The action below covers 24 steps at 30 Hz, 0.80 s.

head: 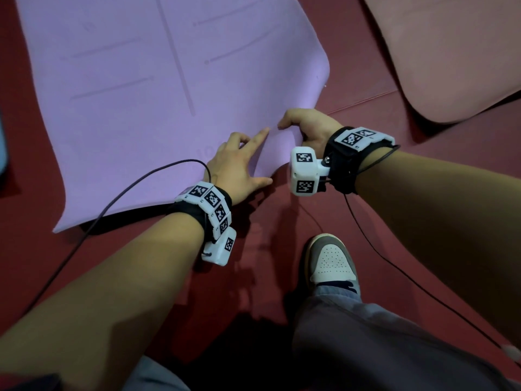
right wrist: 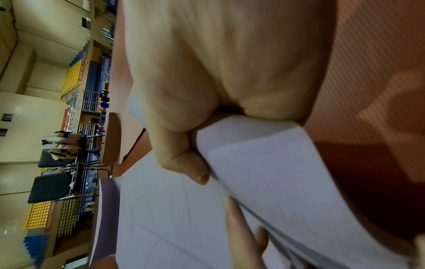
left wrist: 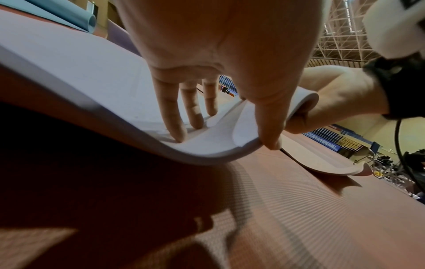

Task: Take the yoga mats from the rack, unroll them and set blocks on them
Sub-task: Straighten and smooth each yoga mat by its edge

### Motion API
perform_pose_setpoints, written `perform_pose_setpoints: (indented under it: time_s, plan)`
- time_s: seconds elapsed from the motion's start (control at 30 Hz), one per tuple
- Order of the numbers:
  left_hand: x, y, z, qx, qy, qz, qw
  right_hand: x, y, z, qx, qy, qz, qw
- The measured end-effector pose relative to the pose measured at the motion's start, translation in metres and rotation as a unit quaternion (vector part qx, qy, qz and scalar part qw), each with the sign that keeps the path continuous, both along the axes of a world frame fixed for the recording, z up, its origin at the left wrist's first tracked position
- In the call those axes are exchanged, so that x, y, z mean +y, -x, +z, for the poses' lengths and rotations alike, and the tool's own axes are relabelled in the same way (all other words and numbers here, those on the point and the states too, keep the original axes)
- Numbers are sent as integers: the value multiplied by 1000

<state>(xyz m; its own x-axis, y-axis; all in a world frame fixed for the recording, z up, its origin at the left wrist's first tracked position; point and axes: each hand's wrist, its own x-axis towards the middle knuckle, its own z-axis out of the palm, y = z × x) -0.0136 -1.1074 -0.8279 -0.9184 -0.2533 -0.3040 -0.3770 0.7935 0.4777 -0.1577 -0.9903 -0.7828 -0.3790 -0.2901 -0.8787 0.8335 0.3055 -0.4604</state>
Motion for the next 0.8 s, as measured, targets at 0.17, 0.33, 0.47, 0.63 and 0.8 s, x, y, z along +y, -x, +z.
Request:
perform_pose_setpoints:
  time_s: [0.17, 0.33, 0.47, 0.63, 0.8]
  plan:
    - [1, 3, 1, -20, -4, -2, 1000, 17, -2, -6, 34, -46, -19, 998]
    - [11, -3, -5, -37, -24, 1, 999, 39, -2, -33, 161, -170, 17, 972]
    - [24, -8, -8, -80, 2, -12, 997, 51, -1, -37, 226, -302, 158, 912]
    - [25, -14, -7, -119, 15, -44, 992, 70, -5, -34, 390, -385, 381, 744]
    - [20, -19, -10, -150, 5, -83, 985, 62, -8, -44, 440, -326, 504, 668]
